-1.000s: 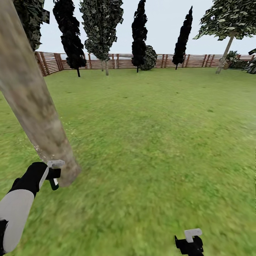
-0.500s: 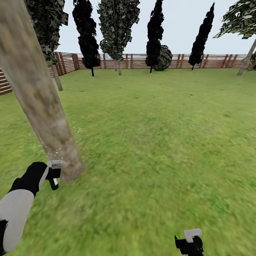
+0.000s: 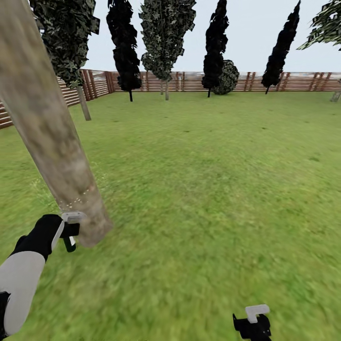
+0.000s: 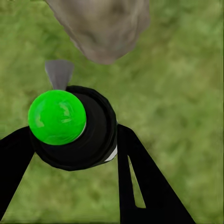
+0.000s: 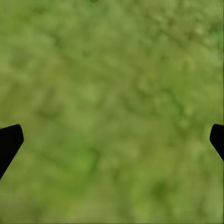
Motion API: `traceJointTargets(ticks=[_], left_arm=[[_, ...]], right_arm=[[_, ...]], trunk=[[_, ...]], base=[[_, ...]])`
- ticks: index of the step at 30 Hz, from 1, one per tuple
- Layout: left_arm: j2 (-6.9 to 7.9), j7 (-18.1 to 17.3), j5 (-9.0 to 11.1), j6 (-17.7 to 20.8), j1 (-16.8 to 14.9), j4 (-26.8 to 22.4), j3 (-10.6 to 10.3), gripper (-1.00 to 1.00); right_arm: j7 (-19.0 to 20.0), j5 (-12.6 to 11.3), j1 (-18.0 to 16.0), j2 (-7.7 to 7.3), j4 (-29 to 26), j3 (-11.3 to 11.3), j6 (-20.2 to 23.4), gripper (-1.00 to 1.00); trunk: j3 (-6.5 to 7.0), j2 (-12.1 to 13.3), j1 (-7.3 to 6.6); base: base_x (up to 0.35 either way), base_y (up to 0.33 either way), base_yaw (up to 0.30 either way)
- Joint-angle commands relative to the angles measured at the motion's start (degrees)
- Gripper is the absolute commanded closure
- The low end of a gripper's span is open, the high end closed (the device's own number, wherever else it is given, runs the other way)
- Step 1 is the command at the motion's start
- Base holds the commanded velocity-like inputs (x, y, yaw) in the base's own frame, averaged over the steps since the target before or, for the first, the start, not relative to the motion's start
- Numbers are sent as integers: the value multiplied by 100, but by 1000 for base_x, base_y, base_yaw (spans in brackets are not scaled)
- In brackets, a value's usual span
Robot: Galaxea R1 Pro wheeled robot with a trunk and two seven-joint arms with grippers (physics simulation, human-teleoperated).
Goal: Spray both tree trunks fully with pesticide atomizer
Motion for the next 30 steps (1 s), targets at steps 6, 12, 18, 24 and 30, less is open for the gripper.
traceJointTargets(ticks=[6,12,18,24,30], left_arm=[[-10,-11,-11,164,-184,-266,-16,100],[74,-12,-75,382,-372,-265,-63,100],[60,-10,-75,386,-312,-265,-67,100],[70,-9,-75,386,-302,-272,-60,100],[58,-9,-75,386,-302,-273,-57,100]], right_arm=[[5,1,0,-6,-8,1,0,-100],[5,3,0,-22,-16,1,0,-100],[5,1,0,-22,-19,1,0,-100],[5,1,0,-14,-18,1,0,-100],[5,1,0,-13,-18,1,0,-100]], trunk=[[0,0,0],[0,0,0],[0,0,0],[0,0,0],[0,0,0]], base=[[1,0,221],[0,0,5],[208,17,0],[133,44,131],[49,-75,101]])
